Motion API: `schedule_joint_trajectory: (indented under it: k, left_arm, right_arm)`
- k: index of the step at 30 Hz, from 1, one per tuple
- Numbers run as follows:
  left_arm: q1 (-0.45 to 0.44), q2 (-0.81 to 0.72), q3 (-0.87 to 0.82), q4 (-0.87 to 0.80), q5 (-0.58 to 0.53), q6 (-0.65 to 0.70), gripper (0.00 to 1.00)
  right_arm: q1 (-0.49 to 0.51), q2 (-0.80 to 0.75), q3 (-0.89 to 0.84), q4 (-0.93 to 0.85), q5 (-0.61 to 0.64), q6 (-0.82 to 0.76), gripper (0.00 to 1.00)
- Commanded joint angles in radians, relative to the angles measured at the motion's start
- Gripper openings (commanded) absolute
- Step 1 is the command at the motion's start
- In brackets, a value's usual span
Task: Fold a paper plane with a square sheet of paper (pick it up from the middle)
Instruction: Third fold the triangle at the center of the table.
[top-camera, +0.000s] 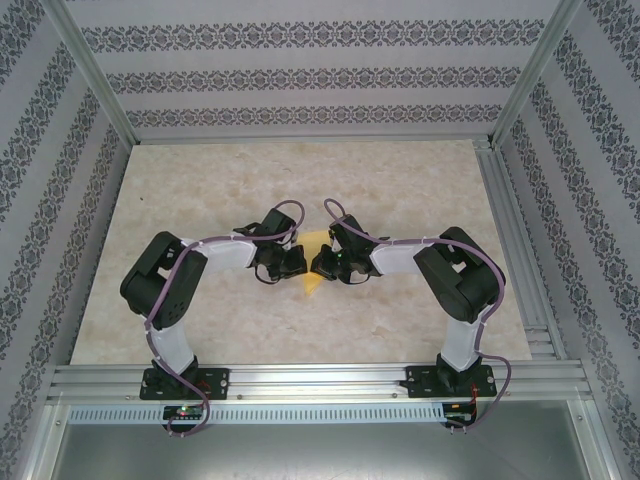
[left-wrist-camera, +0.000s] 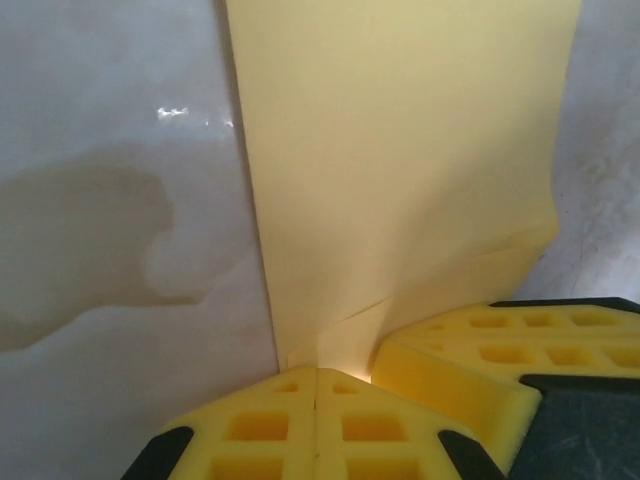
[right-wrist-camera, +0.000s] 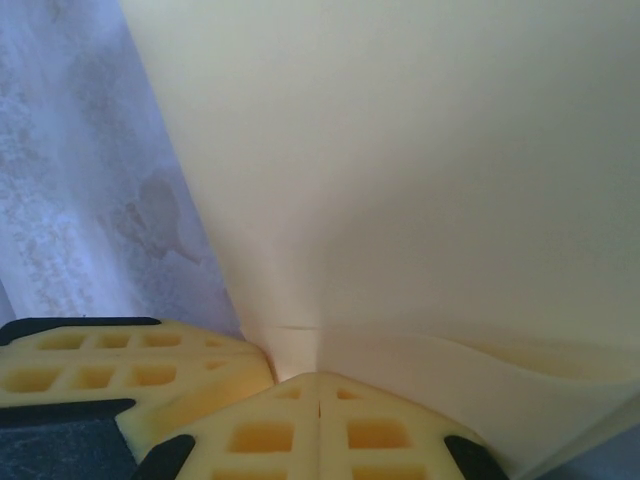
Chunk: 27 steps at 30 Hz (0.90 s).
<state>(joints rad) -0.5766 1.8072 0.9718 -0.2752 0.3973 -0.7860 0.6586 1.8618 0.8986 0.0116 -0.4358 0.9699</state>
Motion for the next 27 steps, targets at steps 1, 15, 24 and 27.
schedule_joint_trajectory:
  k: [1, 15, 24, 27]
  left_arm:
    - [-0.009, 0.024, 0.034, 0.031, 0.005, 0.012, 0.04]
    - [-0.009, 0.038, 0.018, -0.022, -0.087, 0.010, 0.04]
    - [-0.009, 0.037, 0.002, -0.013, -0.086, 0.003, 0.03]
    - [-0.009, 0.037, -0.002, -0.007, -0.082, 0.000, 0.03]
  right_arm:
    - [-0.002, 0.030, -0.018, -0.053, 0.043, -0.011, 0.05]
    - [-0.004, -0.124, -0.075, 0.065, -0.053, -0.034, 0.12]
    - [0.053, -0.174, -0.157, 0.134, -0.098, -0.023, 0.11]
    - [0.065, -0.144, -0.156, 0.171, -0.109, -0.010, 0.11]
